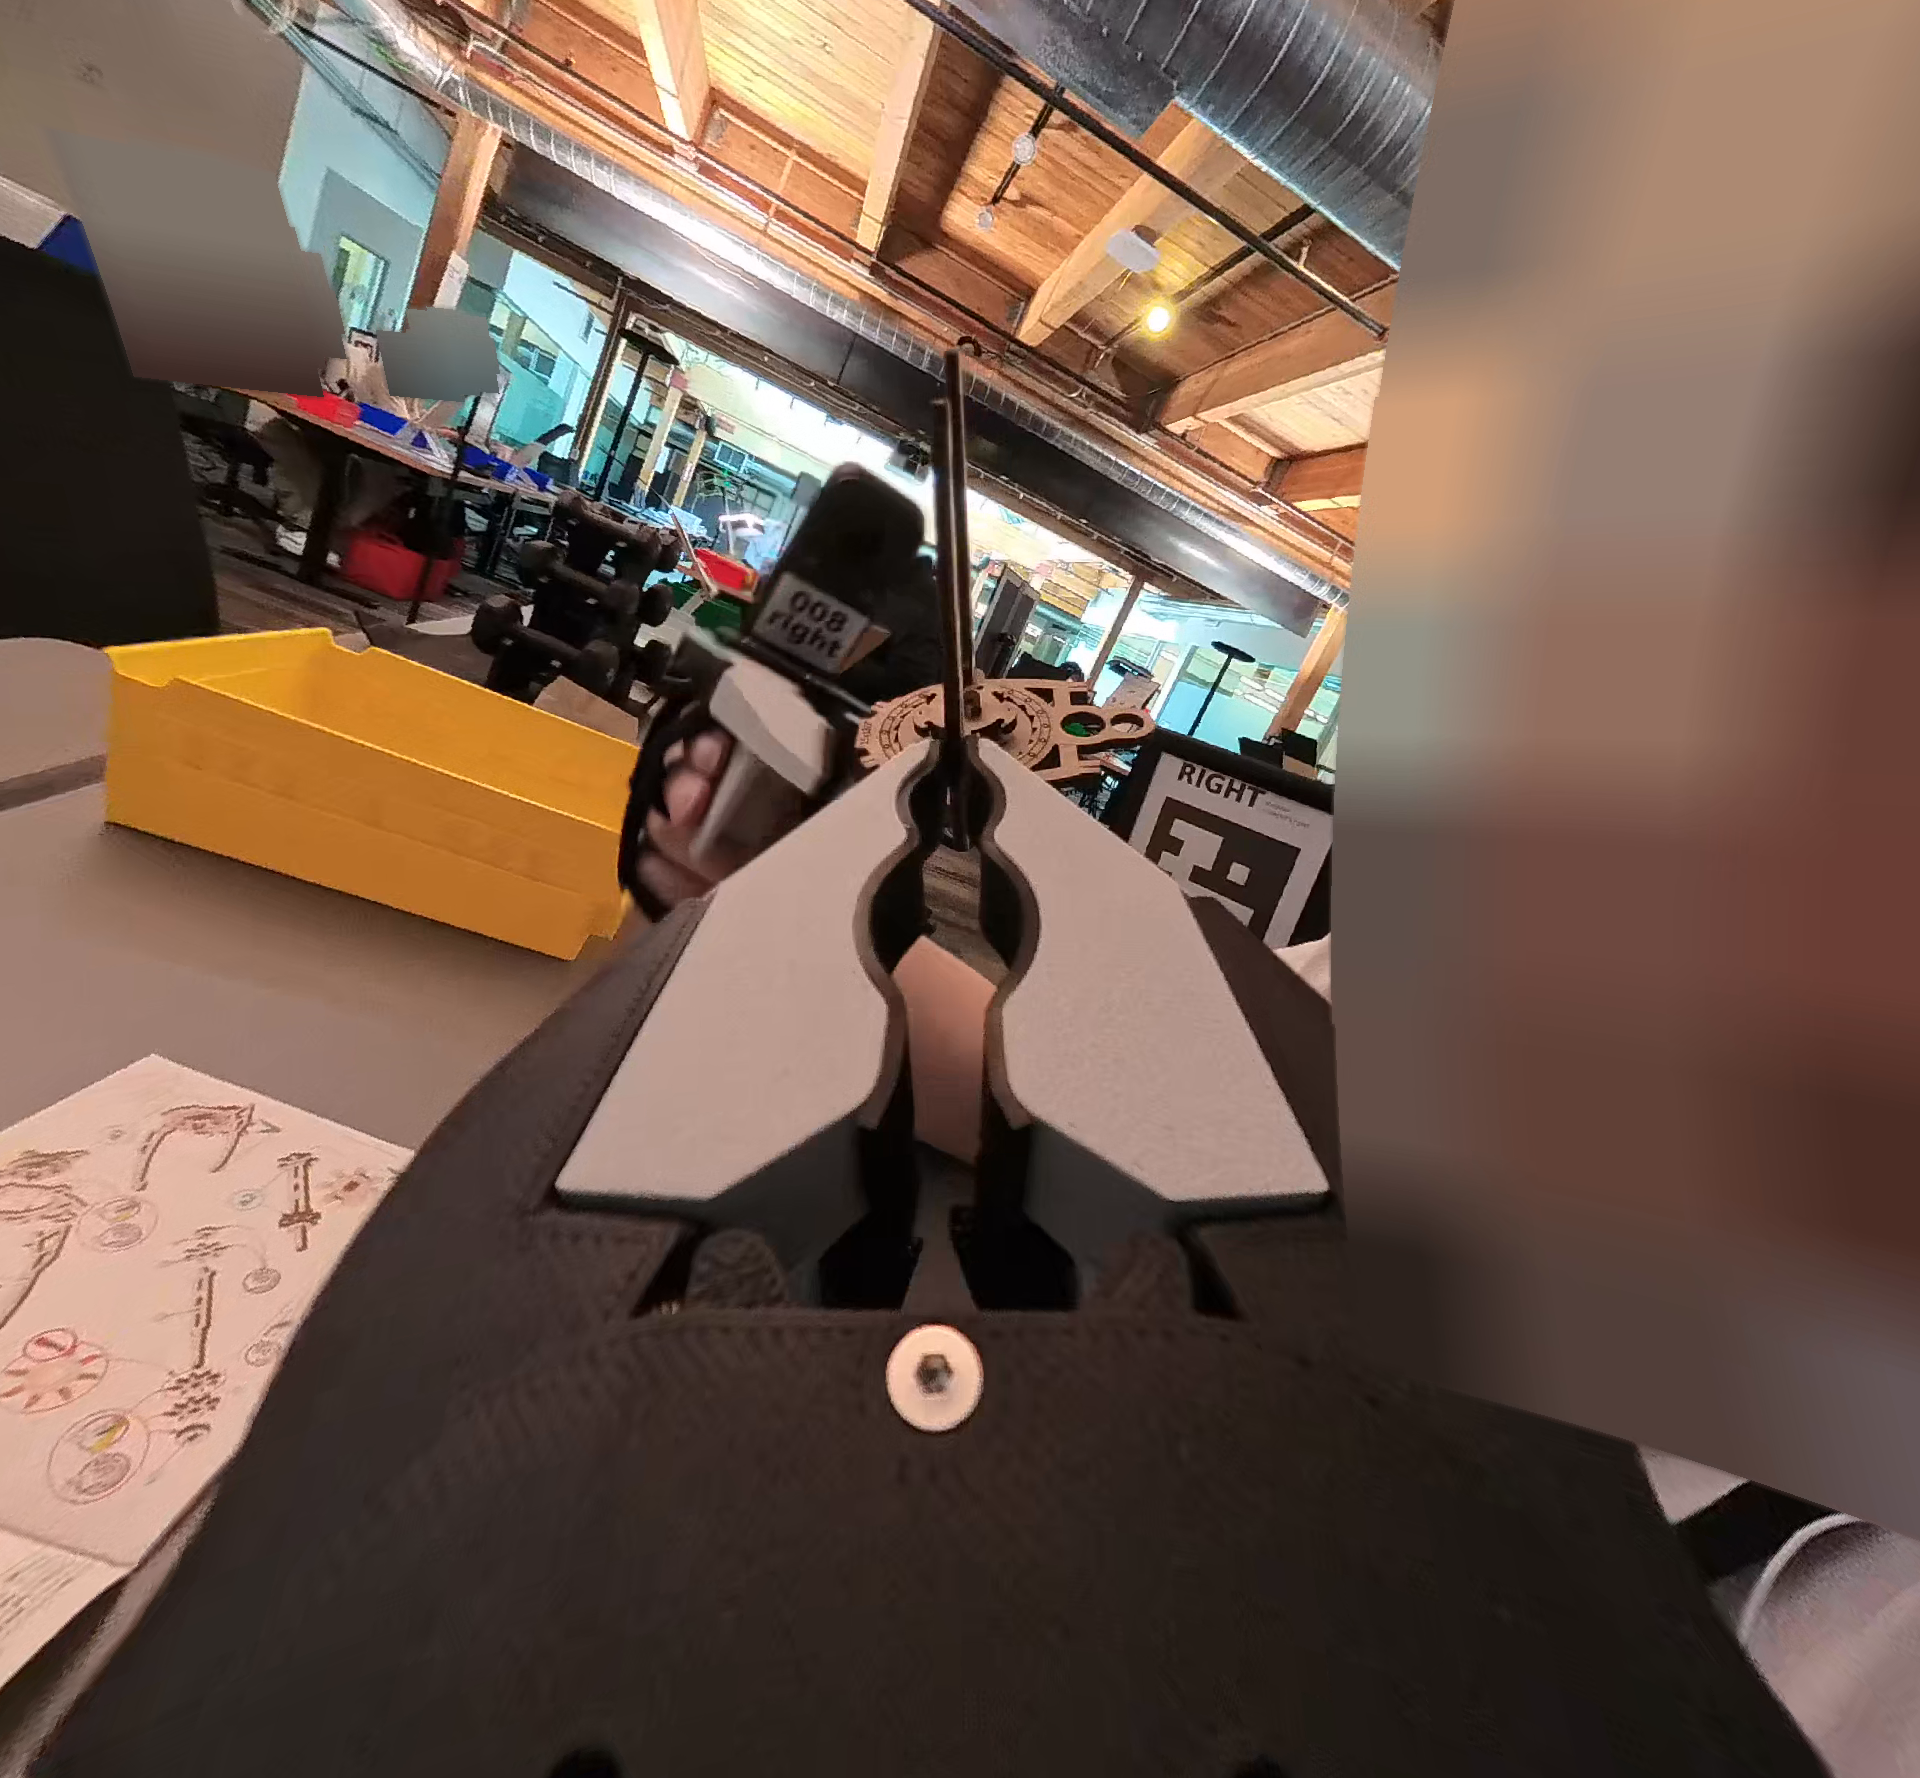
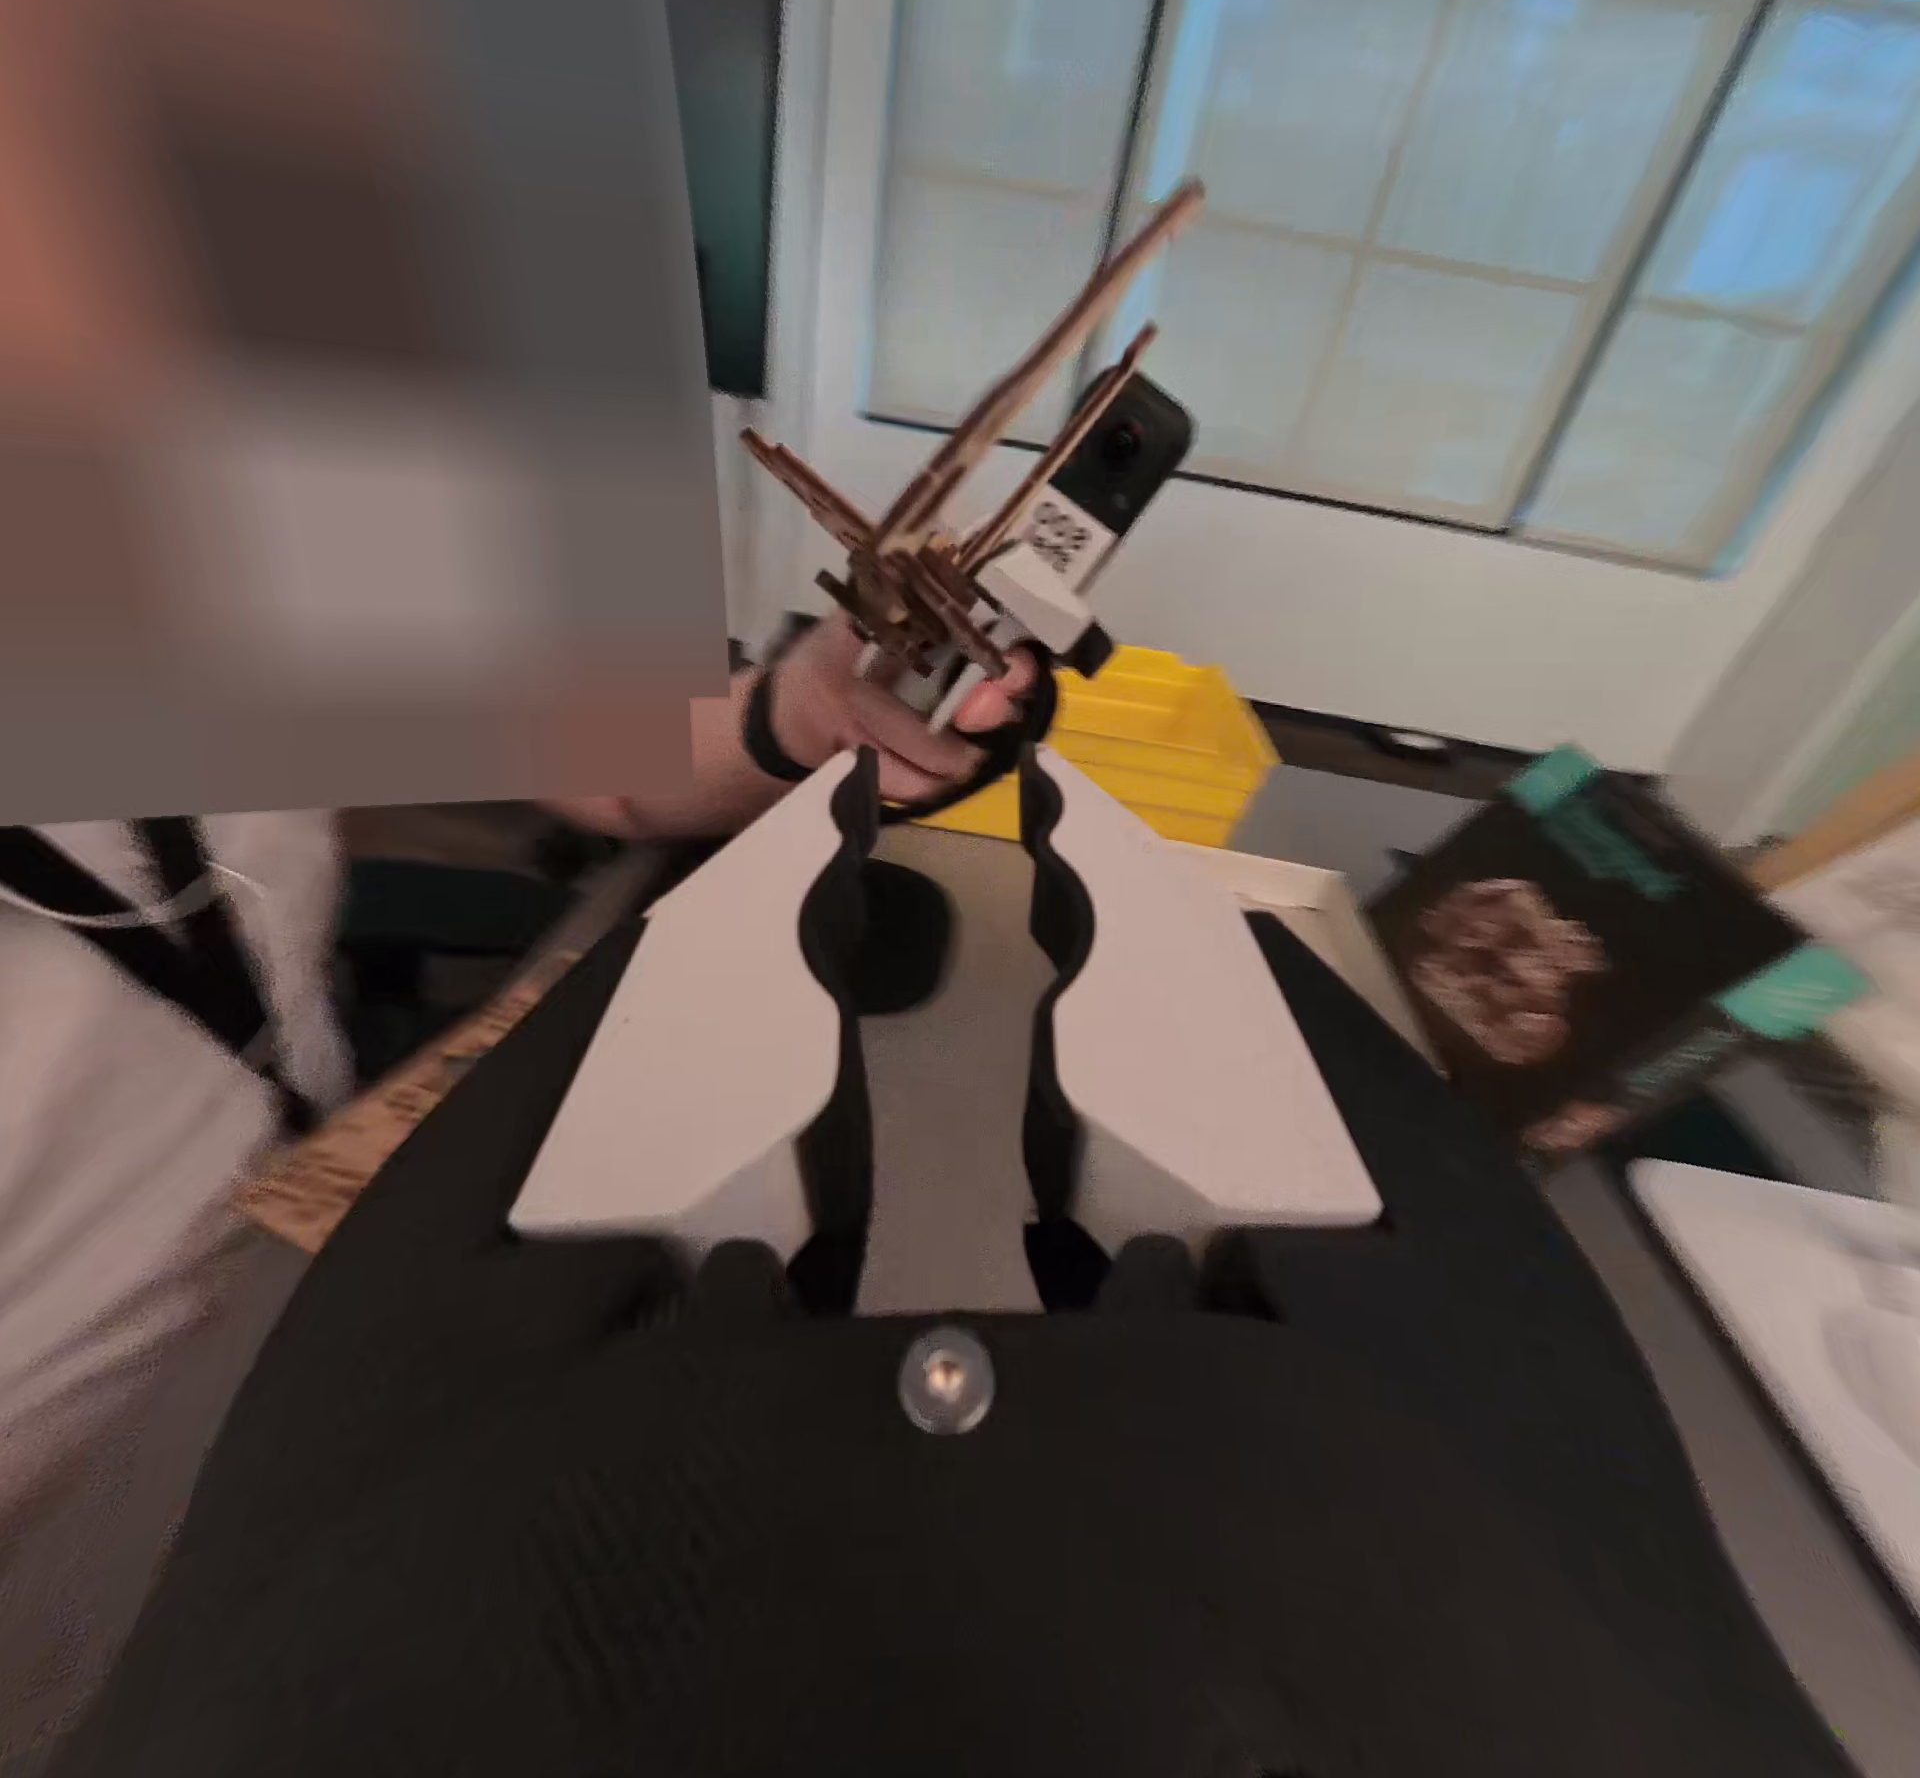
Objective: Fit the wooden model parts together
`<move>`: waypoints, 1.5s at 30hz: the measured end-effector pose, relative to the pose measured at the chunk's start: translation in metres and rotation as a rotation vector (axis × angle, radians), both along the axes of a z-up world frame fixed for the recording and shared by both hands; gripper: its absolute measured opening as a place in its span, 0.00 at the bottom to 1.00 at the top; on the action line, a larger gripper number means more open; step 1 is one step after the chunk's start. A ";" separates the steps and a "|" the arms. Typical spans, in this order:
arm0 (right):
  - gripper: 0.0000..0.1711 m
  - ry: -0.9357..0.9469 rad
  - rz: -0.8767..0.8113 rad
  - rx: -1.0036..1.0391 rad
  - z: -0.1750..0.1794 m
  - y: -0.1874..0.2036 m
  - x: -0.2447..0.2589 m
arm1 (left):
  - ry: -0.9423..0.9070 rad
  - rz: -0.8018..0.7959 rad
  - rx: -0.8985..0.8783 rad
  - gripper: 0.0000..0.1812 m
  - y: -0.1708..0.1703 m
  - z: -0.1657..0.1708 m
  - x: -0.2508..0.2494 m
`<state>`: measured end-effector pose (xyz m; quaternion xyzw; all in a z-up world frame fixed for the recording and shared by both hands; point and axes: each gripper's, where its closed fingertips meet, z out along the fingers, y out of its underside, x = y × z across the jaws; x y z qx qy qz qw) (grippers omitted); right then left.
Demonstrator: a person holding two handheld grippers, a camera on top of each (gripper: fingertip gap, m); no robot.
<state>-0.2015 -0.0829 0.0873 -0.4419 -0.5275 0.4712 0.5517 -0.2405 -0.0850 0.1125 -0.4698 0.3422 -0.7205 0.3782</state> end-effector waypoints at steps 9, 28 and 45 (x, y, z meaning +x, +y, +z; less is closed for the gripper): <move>0.16 0.038 -0.076 0.208 0.015 -0.009 0.008 | 0.106 -0.030 -0.083 0.00 0.006 -0.023 0.011; 0.06 -0.074 0.000 -0.440 -0.012 0.019 0.006 | 0.250 0.217 0.106 0.00 0.027 -0.034 0.008; 0.04 0.007 0.068 -0.704 -0.024 0.035 0.004 | 0.512 0.601 1.147 0.34 0.023 -0.042 0.005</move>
